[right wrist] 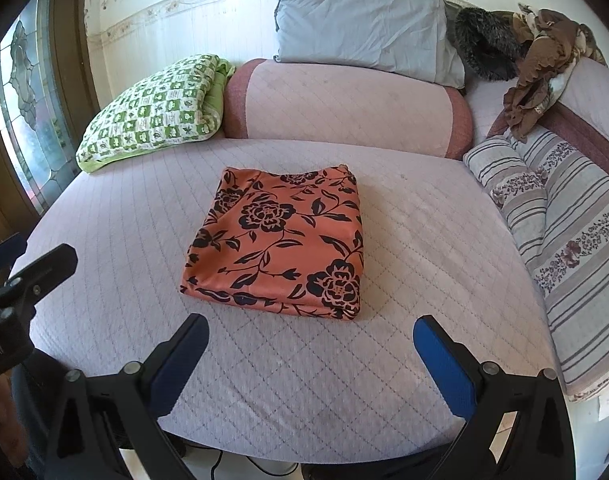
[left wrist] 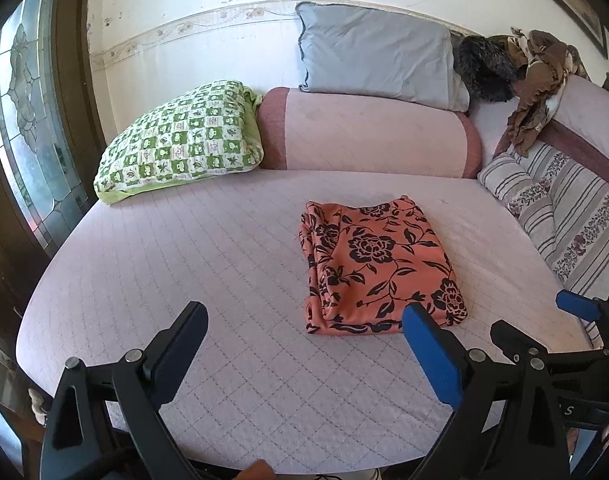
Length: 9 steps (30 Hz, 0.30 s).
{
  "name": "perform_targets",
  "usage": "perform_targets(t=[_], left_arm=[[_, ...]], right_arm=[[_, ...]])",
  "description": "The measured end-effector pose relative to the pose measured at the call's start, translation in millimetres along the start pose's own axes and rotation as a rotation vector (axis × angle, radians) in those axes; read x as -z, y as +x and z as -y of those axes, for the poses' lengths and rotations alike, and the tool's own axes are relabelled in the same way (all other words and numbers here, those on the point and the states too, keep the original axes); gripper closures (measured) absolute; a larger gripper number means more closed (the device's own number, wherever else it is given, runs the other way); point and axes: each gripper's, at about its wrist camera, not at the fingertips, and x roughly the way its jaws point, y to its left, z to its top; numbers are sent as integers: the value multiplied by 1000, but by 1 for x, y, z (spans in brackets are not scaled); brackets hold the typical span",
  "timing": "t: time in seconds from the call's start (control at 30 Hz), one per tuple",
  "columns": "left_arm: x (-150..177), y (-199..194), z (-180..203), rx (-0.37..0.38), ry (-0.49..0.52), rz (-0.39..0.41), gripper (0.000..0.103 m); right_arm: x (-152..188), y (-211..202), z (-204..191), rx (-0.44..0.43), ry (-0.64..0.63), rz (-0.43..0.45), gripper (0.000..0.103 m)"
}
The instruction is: Fold small clothes
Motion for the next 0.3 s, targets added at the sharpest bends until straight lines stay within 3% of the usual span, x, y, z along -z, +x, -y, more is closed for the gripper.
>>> perform_targets(t=[0.3], left_arm=[[-3,3,6,10,5,5,5]], right_arm=[[-1,2,2,3,3,-1,0]])
